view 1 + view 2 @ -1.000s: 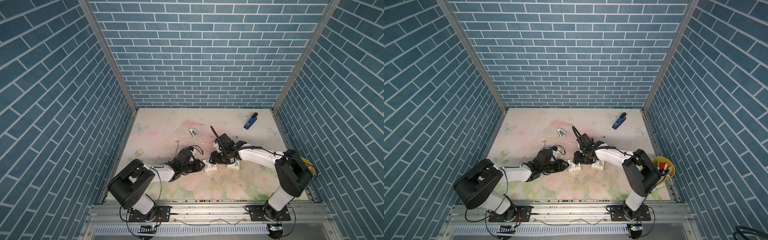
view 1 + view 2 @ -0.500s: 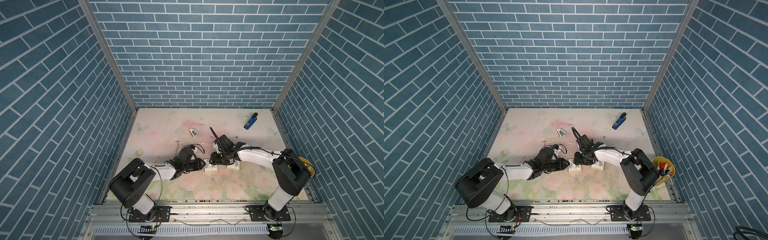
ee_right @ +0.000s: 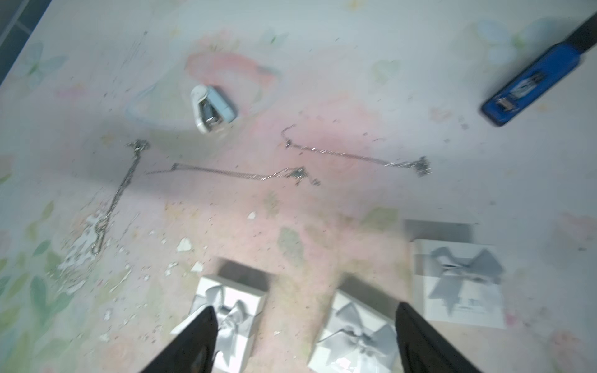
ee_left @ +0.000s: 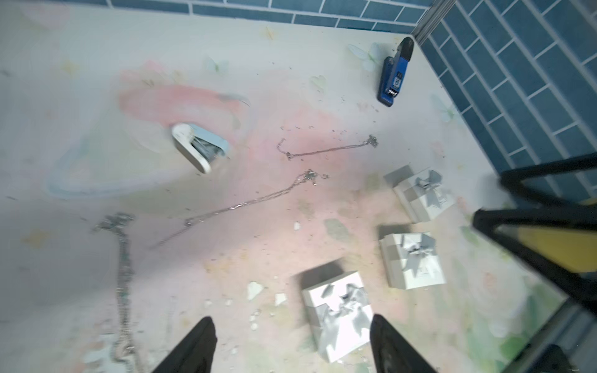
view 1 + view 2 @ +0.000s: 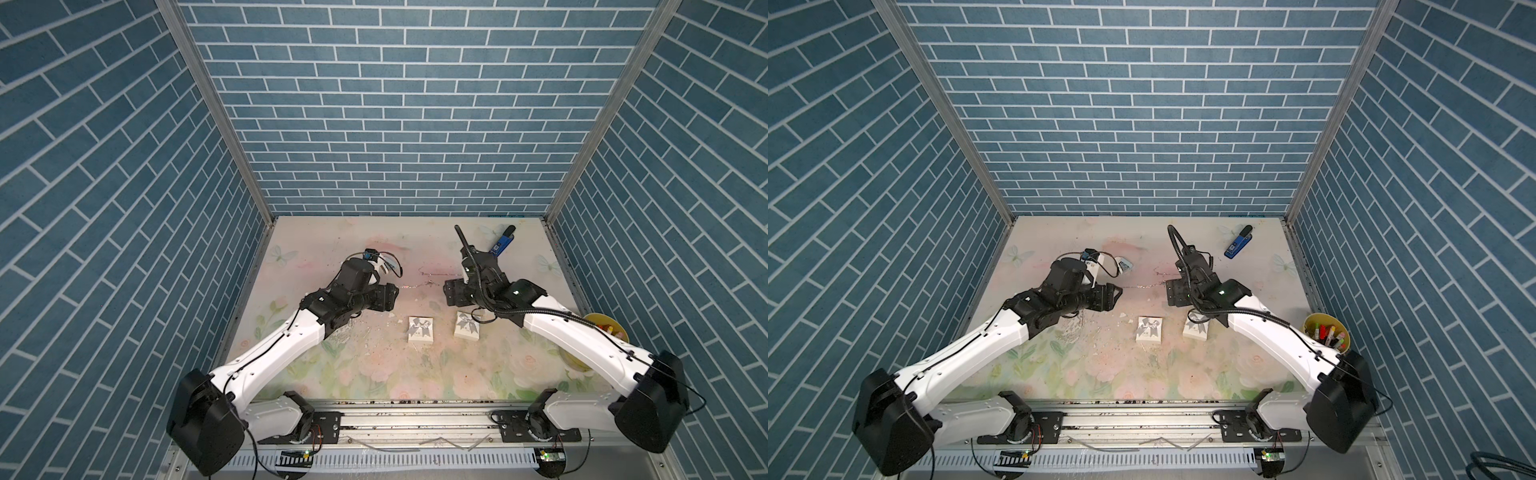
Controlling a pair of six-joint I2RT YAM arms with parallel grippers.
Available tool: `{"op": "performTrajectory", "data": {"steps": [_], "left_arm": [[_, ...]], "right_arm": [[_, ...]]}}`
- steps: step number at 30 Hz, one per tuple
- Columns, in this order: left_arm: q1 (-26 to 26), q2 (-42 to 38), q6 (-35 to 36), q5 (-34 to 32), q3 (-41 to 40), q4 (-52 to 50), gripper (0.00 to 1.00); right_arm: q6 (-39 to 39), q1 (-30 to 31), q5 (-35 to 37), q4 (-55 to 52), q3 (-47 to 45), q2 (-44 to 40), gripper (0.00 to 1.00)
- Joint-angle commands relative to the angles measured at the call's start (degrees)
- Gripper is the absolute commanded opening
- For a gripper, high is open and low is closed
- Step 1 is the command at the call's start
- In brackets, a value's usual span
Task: Take the necklace out of the lift-off lid jewelry box
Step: Reset both arms
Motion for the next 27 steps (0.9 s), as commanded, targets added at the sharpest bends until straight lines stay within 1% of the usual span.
{"op": "performTrajectory", "data": {"steps": [1, 3, 4, 9, 11, 13, 15, 17, 19, 21, 22, 24, 27], "left_arm": [[1.90, -2.03, 9.42, -8.01, 2.66, -10.09, 0.88], [3.10, -3.15, 11.97, -11.30, 3.14, -9.85, 0.97], [3.62, -3.60, 13.42, -13.32, 3.03, -9.19, 1.00], [6.36, -4.44, 18.97, -22.03, -0.36, -2.63, 1.00], [8.70, -4.27, 20.25, -23.53, -2.52, 1.86, 1.00], [10.98, -4.60, 22.89, -24.23, -6.03, 8.75, 1.00], [12.94, -5.41, 23.47, -25.73, -10.25, 16.77, 1.00], [14.69, -6.41, 25.16, -26.28, -16.09, 26.00, 1.00], [15.96, -7.40, 28.59, -26.14, -22.84, 36.56, 1.00], [17.43, -7.69, 31.59, -25.61, -28.06, 45.74, 1.00], [18.40, -7.62, 32.22, -25.30, -30.01, 48.73, 1.00], [20.81, -7.02, 31.61, -25.11, -31.95, 50.89, 0.99], [23.38, -5.13, 31.14, -25.68, -34.01, 54.09, 1.00]], "right_arm": [[-7.44, -2.80, 13.42, 3.30, -6.11, -3.02, 0.98], [-8.23, -5.52, 16.50, 5.55, -9.15, -4.08, 0.98], [-8.66, -7.16, 17.54, 6.32, -10.30, -4.41, 0.98], [-11.36, -15.14, 18.55, 11.83, -15.34, -5.64, 0.98], [-11.73, -18.42, 18.50, 14.22, -17.25, -6.23, 0.98], [-11.69, -22.17, 18.15, 16.75, -19.20, -6.80, 0.98], [-11.41, -26.06, 15.59, 19.71, -21.41, -6.99, 0.99], [-12.57, -29.59, 12.05, 25.24, -24.41, -6.69, 0.99], [-16.36, -31.53, 10.20, 34.81, -29.32, -6.53, 0.99], [-20.64, -32.14, 9.32, 44.39, -33.92, -6.63, 0.99], [-22.52, -32.60, 8.43, 48.71, -35.95, -6.50, 0.99], [-25.24, -33.68, 5.50, 55.02, -38.59, -5.76, 0.99], [-26.01, -36.20, -0.61, 62.75, -40.99, -3.13, 0.99]]}}
